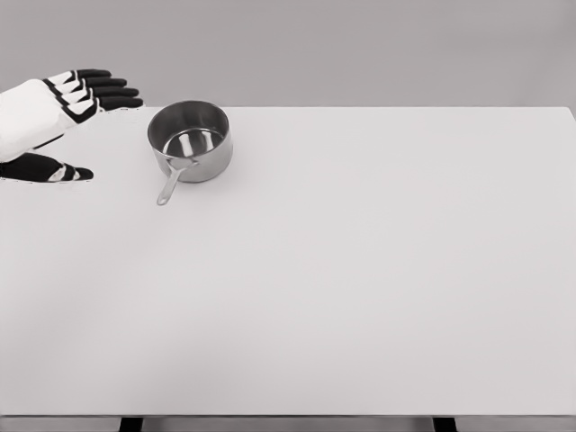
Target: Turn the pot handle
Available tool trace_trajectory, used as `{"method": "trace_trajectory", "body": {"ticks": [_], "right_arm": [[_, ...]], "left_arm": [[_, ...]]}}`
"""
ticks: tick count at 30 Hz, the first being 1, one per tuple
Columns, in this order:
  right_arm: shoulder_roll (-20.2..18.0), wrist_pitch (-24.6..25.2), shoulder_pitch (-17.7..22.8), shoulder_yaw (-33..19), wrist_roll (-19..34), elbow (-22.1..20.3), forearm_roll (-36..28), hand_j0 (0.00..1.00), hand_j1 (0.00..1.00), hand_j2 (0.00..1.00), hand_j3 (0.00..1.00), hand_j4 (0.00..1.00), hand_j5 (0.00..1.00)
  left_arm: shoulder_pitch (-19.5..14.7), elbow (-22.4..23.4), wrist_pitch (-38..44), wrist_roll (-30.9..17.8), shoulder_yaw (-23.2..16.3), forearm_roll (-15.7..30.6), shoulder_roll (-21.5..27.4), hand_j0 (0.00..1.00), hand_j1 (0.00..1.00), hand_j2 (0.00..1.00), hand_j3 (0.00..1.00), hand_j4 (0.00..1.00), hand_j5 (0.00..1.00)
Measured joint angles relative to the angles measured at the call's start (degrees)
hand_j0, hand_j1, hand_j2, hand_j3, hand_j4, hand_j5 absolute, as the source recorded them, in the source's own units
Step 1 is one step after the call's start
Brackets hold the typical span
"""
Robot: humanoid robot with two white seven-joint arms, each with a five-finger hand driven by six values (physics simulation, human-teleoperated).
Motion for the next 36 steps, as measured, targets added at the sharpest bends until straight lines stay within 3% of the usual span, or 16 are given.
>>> {"method": "trace_trajectory", "body": {"ticks": [1, 4, 7, 11, 14, 19, 28, 36], "right_arm": [[0.0, 0.0, 0.0, 0.01, -0.01, 0.0, 0.0, 1.0, 1.0, 1.0, 1.0, 1.0, 1.0], [0.0, 0.0, 0.0, 0.0, -0.01, -0.02, 0.0, 1.0, 1.0, 1.0, 1.0, 1.0, 1.0], [0.0, 0.0, 0.0, 0.01, -0.02, -0.02, 0.0, 1.0, 1.0, 1.0, 1.0, 1.0, 1.0], [0.0, 0.0, 0.0, 0.0, -0.02, -0.02, 0.0, 1.0, 1.0, 1.0, 1.0, 1.0, 1.0], [0.0, 0.0, 0.0, -0.02, -0.03, -0.01, 0.0, 1.0, 1.0, 1.0, 1.0, 1.0, 1.0], [0.0, 0.0, 0.0, 0.01, -0.01, -0.02, 0.0, 1.0, 1.0, 1.0, 1.0, 1.0, 1.0], [0.0, 0.0, 0.0, -0.01, -0.02, -0.02, 0.0, 1.0, 1.0, 1.0, 1.0, 1.0, 1.0], [0.0, 0.0, 0.0, -0.01, -0.03, 0.0, 0.0, 1.0, 1.0, 1.0, 1.0, 1.0, 1.0]], "left_arm": [[-1.14, -0.01, 0.02, 0.54, -0.39, -0.99, -1.34, 1.0, 1.0, 1.0, 1.0, 1.0, 1.0], [-8.73, 0.54, -0.02, 1.45, -5.34, -5.42, -5.98, 1.0, 1.0, 1.0, 1.0, 1.0, 1.0], [-10.55, 1.79, 0.02, 1.84, -9.57, -8.6, -10.88, 1.0, 1.0, 1.0, 1.0, 1.0, 1.0], [-10.9, 2.43, 0.01, 1.99, -11.64, -13.58, -15.26, 1.0, 1.0, 1.0, 1.0, 1.0, 1.0], [-13.97, 3.41, 0.03, 2.04, -13.02, -16.53, -18.17, 1.0, 1.0, 1.0, 1.0, 1.0, 1.0], [-14.33, 7.23, 0.02, 2.05, -15.42, -23.46, -22.88, 1.0, 1.0, 1.0, 1.0, 1.0, 1.0], [-13.98, 13.53, 0.01, 2.11, -15.95, -32.7, -28.51, 1.0, 1.0, 1.0, 1.0, 1.0, 1.0], [-13.89, 17.53, 0.01, 2.61, -15.88, -35.71, -30.99, 1.0, 1.0, 1.0, 1.0, 1.0, 1.0]]}}
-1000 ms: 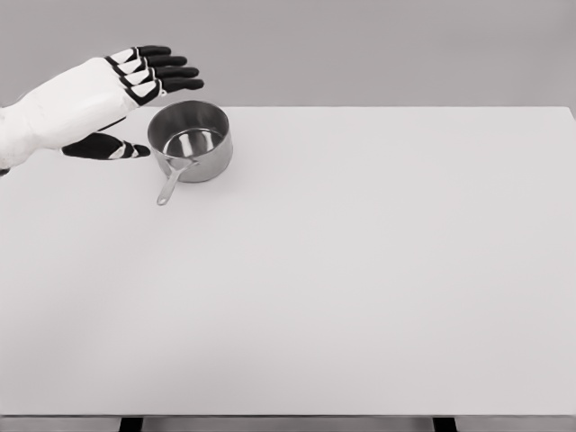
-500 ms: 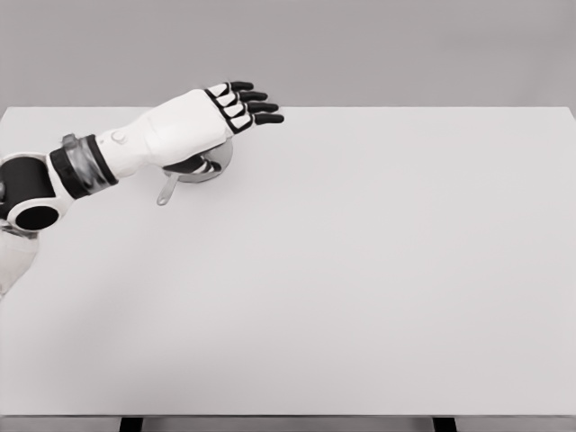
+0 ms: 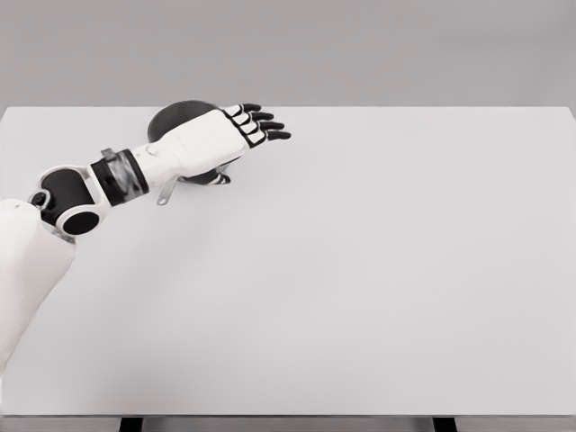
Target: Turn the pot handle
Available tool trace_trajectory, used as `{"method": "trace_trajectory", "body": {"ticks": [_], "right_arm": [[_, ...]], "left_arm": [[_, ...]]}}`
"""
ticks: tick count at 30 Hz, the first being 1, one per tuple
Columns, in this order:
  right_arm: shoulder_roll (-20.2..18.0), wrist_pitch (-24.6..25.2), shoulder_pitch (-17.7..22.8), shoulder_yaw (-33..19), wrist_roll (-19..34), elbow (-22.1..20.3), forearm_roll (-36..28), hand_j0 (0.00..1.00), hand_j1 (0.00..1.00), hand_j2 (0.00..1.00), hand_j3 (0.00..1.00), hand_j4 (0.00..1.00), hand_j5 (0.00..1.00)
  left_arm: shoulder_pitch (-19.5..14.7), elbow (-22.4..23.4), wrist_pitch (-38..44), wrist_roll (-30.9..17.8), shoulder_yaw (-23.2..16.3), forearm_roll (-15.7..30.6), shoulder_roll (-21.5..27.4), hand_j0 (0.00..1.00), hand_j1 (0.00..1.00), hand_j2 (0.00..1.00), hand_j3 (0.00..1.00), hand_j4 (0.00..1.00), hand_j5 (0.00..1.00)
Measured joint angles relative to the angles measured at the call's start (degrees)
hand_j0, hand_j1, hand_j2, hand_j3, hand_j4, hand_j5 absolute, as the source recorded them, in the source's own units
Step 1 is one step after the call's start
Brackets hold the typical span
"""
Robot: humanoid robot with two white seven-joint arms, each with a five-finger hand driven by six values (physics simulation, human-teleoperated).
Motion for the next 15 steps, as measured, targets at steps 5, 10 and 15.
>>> {"method": "trace_trajectory", "body": {"ticks": [5, 10, 15], "right_arm": [[0.0, 0.0, 0.0, 0.0, 0.01, -0.01, 0.0, 1.0, 1.0, 1.0, 1.0, 1.0, 1.0], [0.0, 0.0, 0.0, 0.01, 0.01, -0.01, 0.0, 1.0, 1.0, 1.0, 1.0, 1.0, 1.0], [0.0, 0.0, 0.0, 0.0, 0.03, -0.02, 0.0, 1.0, 1.0, 1.0, 1.0, 1.0, 1.0]], "left_arm": [[0.7, 0.43, 0.01, 0.66, 0.56, -0.11, 0.46, 1.0, 1.0, 1.0, 1.0, 1.0, 1.0], [0.79, 2.54, 0.01, 0.87, 1.37, -0.14, 0.57, 1.0, 1.0, 1.0, 1.0, 1.0, 1.0], [1.41, 4.42, 0.01, 0.93, 1.61, -0.2, 0.52, 1.0, 1.0, 1.0, 1.0, 1.0, 1.0]]}}
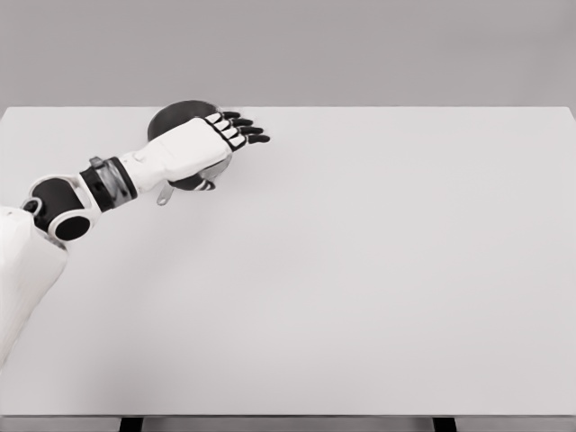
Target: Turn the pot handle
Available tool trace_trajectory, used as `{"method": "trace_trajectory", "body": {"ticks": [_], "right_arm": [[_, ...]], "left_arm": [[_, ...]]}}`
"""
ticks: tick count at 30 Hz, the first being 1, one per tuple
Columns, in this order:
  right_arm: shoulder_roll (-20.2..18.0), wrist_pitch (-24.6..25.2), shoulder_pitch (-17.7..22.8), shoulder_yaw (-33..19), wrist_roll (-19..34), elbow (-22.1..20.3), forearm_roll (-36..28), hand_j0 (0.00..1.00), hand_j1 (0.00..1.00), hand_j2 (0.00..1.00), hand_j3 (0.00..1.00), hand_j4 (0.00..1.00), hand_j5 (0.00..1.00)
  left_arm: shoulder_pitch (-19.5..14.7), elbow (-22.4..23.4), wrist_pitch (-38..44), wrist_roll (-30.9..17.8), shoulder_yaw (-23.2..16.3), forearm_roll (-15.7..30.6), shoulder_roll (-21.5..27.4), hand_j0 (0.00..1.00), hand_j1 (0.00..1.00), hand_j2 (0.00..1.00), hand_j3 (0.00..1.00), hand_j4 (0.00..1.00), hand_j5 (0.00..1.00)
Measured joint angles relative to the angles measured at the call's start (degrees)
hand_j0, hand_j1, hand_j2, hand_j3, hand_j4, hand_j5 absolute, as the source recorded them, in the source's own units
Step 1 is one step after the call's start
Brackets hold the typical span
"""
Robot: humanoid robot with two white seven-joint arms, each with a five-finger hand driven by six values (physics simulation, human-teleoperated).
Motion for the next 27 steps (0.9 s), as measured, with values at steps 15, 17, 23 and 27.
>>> {"method": "trace_trajectory", "body": {"ticks": [15, 17, 23, 27], "right_arm": [[0.0, 0.0, 0.0, 0.02, -0.02, 0.0, 0.0, 1.0, 1.0, 1.0, 1.0, 1.0, 1.0], [0.0, 0.0, 0.0, 0.02, 0.0, 0.0, 0.0, 1.0, 1.0, 1.0, 1.0, 1.0, 1.0], [0.0, 0.0, 0.0, 0.02, -0.01, 0.0, 0.0, 1.0, 1.0, 1.0, 1.0, 1.0, 1.0], [0.0, 0.0, 0.0, 0.02, -0.02, 0.0, 0.0, 1.0, 1.0, 1.0, 1.0, 1.0, 1.0]], "left_arm": [[0.18, 3.75, 0.0, 1.23, 1.03, -0.05, 0.06, 1.0, 1.0, 1.0, 1.0, 1.0, 1.0], [0.26, 4.25, 0.0, 1.23, 1.38, -0.05, 0.07, 1.0, 1.0, 1.0, 1.0, 1.0, 1.0], [0.26, 4.98, 0.01, 1.27, 1.85, -0.02, 0.58, 1.0, 1.0, 1.0, 1.0, 1.0, 1.0], [1.49, 5.04, 0.0, 1.24, 3.31, -0.01, 1.61, 1.0, 1.0, 1.0, 1.0, 1.0, 1.0]]}}
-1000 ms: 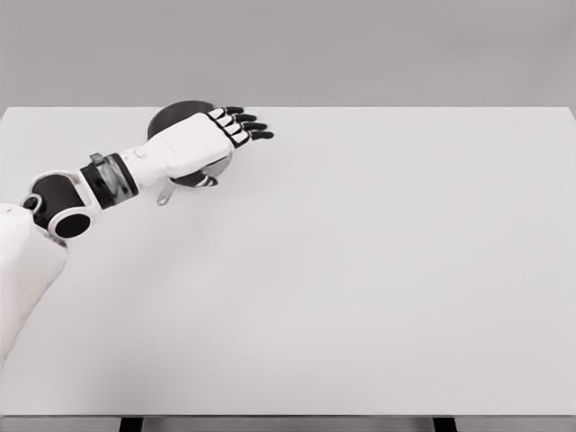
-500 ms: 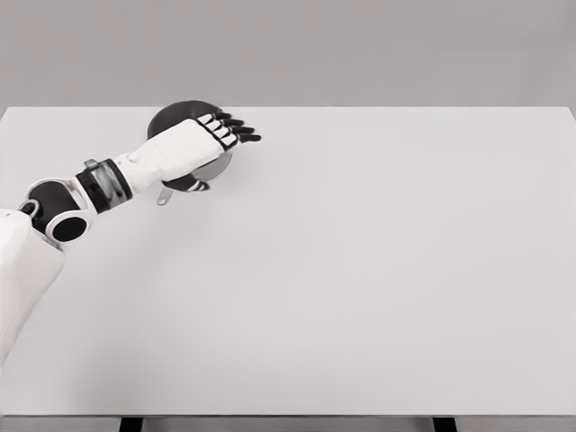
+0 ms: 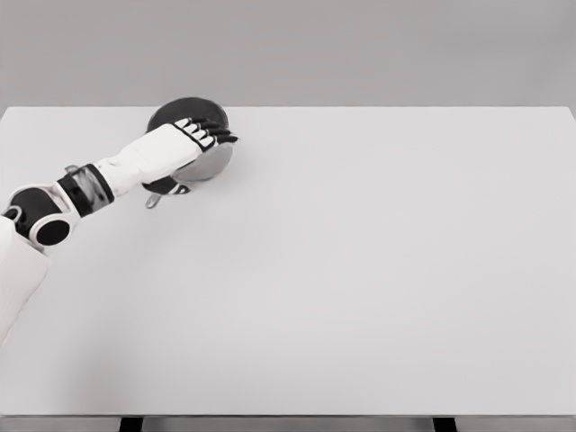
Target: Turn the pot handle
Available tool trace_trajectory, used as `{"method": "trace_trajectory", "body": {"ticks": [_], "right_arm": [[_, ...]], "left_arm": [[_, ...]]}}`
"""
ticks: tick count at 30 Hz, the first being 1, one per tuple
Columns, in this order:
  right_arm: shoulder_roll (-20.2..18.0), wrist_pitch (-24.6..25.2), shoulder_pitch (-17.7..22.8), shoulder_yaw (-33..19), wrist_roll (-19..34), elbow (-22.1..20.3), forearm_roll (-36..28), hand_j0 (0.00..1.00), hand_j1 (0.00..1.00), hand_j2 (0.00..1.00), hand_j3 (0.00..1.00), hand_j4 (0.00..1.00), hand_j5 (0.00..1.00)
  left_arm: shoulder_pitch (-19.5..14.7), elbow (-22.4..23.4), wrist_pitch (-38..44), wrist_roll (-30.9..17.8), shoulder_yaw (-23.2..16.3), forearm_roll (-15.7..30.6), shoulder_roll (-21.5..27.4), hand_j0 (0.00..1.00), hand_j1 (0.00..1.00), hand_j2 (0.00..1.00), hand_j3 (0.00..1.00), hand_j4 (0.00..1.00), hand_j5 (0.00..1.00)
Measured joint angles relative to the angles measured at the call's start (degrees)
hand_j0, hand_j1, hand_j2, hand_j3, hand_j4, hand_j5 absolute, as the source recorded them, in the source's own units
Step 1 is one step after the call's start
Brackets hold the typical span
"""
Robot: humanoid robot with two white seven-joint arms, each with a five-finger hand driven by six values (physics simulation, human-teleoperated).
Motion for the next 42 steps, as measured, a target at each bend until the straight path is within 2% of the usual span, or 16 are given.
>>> {"method": "trace_trajectory", "body": {"ticks": [23, 42], "right_arm": [[0.0, 0.0, 0.0, -0.01, 0.02, 0.0, 0.0, 1.0, 1.0, 1.0, 1.0, 1.0, 1.0], [0.0, 0.0, 0.0, -0.01, 0.03, 0.0, 0.0, 1.0, 1.0, 1.0, 1.0, 1.0, 1.0]], "left_arm": [[2.11, 0.01, 0.01, -0.01, 5.19, 0.27, 4.21, 1.0, 1.0, 1.0, 1.0, 1.0, 1.0], [2.2, 0.8, 0.01, -0.01, 6.74, 0.15, 5.41, 1.0, 1.0, 1.0, 1.0, 1.0, 1.0]]}}
